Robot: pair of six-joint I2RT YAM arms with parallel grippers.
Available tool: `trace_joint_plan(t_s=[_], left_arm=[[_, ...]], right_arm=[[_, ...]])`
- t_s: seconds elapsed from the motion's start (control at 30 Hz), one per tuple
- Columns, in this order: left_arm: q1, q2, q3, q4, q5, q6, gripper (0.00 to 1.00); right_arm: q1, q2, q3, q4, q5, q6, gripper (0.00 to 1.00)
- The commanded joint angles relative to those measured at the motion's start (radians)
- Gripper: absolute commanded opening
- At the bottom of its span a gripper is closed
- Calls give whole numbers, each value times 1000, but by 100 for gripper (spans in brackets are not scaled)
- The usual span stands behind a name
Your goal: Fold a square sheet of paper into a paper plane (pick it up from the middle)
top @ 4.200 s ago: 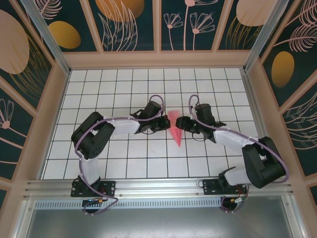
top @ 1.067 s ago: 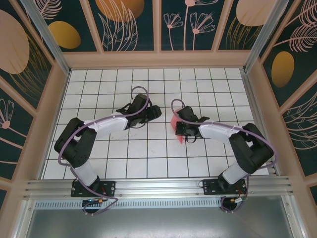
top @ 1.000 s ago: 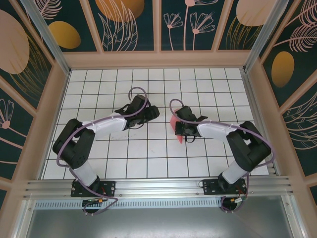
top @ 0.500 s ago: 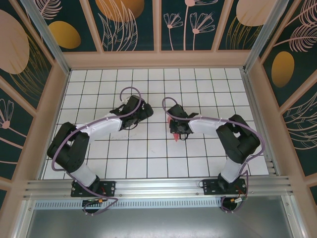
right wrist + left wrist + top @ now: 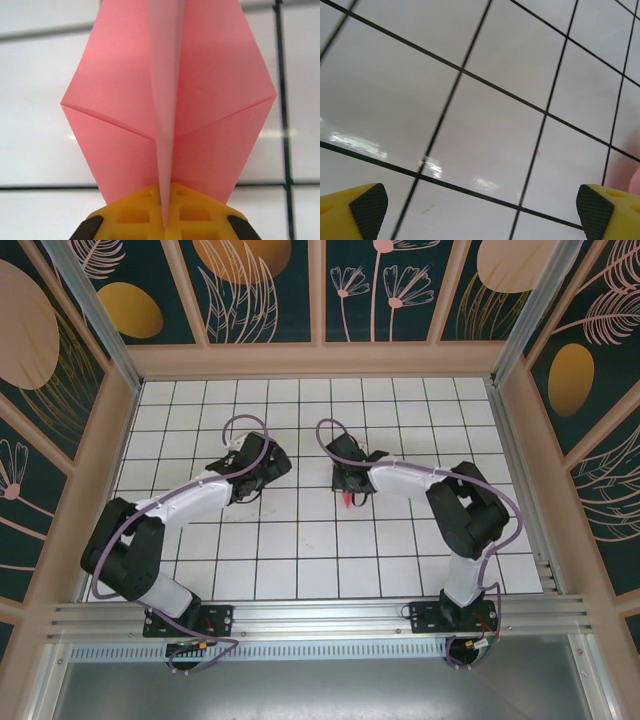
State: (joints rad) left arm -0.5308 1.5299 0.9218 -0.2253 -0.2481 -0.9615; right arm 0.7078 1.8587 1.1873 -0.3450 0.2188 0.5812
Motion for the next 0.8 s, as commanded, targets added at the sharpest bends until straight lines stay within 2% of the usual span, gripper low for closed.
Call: trace_joint_plan(t_s=[0.0,0.37,0.77], left_arm=[[29,-57,-37,-61,-61,25,99],[73,-111,-118,-53,-50,32,99],[73,-79,-119,-42,-36,32,99]], right_arm=[[-12,95,121,-53,39,-61,6],[-31,321,443,-149,17,-106,9],[-34,413,509,-193,-16,-81,15]])
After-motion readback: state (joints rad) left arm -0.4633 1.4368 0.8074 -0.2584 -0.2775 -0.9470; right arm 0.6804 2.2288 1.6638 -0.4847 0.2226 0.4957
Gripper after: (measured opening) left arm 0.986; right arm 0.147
